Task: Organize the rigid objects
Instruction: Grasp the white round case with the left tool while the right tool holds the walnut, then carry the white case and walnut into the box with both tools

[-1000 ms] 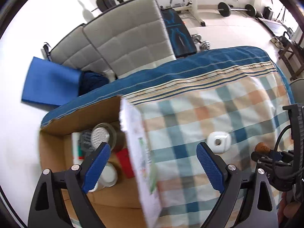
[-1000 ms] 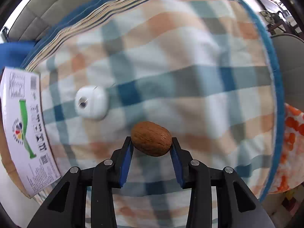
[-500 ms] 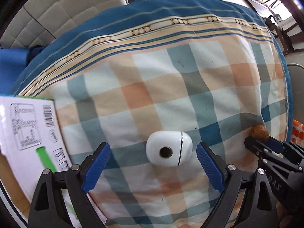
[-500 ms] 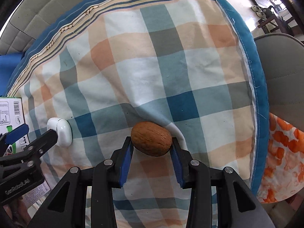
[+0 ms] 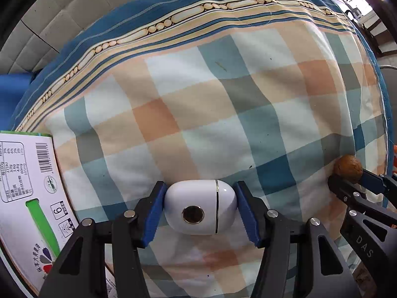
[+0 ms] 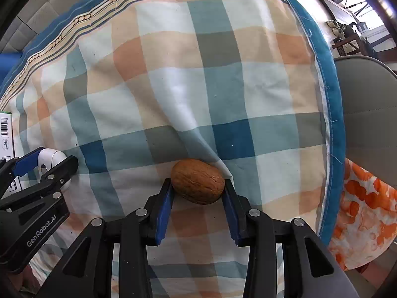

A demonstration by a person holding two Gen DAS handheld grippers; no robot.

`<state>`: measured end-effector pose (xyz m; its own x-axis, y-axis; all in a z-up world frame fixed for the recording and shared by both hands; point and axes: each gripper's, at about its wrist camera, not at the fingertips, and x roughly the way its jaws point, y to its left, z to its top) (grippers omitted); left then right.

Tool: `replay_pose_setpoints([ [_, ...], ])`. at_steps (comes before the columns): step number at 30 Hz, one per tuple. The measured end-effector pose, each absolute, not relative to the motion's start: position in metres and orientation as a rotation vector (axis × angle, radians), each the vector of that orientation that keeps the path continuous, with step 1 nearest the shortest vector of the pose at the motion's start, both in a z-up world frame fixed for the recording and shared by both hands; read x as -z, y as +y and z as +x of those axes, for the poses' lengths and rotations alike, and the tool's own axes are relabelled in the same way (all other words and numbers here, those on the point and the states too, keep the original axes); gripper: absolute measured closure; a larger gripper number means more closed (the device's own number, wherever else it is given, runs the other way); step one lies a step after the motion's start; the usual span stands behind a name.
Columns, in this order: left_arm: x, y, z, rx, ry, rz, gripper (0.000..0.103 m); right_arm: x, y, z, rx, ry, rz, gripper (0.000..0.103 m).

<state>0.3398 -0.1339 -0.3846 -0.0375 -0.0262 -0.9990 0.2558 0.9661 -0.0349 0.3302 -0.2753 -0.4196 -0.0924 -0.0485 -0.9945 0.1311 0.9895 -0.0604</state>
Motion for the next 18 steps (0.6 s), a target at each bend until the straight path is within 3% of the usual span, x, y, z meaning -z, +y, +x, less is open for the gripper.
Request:
replay_pose_setpoints([
  [18,0.359,-0.125,0.341,0.249,1.564,0.158,0.049,0.405,-0.296,0.333,0.122,1.647,0.110,0.061],
])
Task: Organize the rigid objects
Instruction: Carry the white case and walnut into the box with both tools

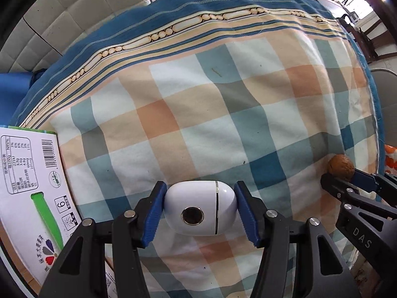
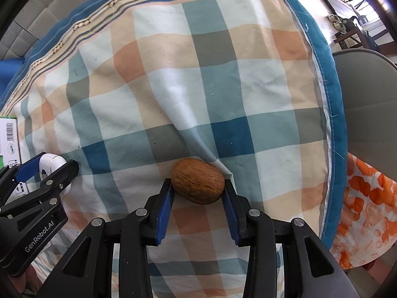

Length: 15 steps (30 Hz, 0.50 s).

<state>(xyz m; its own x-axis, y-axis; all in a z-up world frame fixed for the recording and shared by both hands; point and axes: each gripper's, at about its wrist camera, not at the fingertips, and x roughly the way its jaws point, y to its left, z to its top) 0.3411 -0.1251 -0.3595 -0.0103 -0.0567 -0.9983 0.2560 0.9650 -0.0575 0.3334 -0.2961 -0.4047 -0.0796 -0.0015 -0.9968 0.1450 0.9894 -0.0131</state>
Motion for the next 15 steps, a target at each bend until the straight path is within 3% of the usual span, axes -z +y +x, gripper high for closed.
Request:
replay_pose_setpoints([
  [15,0.297,-0.099,0.309,0.300,1.492,0.062,0.049,0.358,-0.289,0.296,0.010,1.577,0.122,0.062],
])
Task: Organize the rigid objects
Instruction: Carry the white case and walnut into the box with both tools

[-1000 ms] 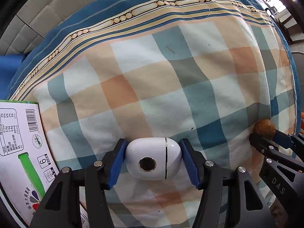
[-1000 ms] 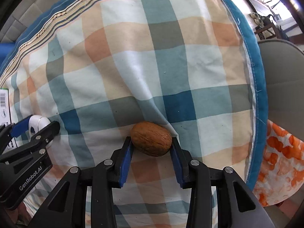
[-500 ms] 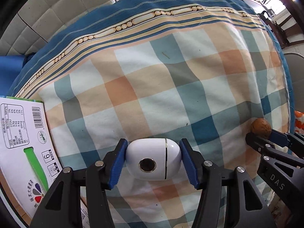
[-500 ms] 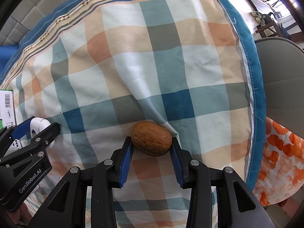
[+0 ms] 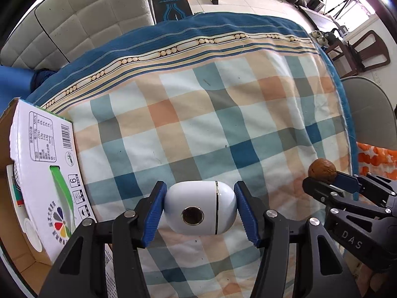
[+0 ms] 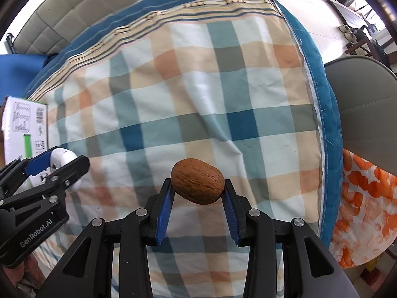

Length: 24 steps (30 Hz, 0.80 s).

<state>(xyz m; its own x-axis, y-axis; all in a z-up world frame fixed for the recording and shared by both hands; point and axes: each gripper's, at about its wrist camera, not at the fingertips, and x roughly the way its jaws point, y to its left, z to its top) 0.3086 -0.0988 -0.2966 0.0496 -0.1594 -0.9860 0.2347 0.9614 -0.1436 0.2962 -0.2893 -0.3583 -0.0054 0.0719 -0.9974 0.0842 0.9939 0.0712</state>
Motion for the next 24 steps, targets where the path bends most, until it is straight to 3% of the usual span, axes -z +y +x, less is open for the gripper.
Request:
replay_pose_setpoints([
  [13,0.218,-0.020,0.296,0.300,1.363,-0.062,0.049,0.272,-0.224,0.295,-0.156,1.457,0.079,0.062],
  [24,0.183,0.094,0.264,0.201,1.277,-0.163,0.049,0.223,-0.080,0.279,-0.370,1.400,0.040,0.062],
])
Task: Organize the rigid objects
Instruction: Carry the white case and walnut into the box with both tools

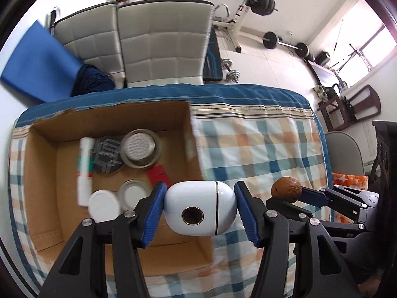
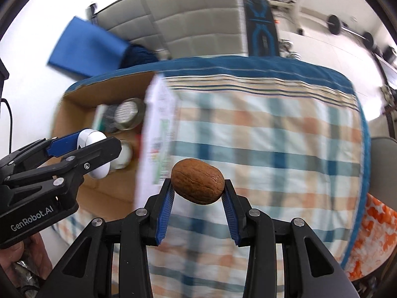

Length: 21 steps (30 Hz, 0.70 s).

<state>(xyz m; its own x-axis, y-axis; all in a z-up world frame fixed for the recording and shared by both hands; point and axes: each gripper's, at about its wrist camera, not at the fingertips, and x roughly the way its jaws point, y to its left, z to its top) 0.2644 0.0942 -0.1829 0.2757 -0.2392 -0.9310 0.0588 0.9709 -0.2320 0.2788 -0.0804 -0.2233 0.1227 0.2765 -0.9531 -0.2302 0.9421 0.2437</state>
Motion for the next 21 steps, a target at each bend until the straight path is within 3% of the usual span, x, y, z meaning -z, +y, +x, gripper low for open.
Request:
replay_pose_setpoints([
  [6,0.194,0.183,0.245,0.101,1.303,-0.193,0.049,0.230,0.003,0.269,-0.443,1.431,0.039,0.062],
  [11,0.239,0.247,0.238,0.049,1.410,-0.273,0.049,0.265,0.056,0.266,-0.439,1.508,0.049,0.062],
  [21,0.309,0.295,0.256,-0.016,1.528,-0.276,0.049,0.326,0.089,0.285,-0.342,1.596,0.084,0.061],
])
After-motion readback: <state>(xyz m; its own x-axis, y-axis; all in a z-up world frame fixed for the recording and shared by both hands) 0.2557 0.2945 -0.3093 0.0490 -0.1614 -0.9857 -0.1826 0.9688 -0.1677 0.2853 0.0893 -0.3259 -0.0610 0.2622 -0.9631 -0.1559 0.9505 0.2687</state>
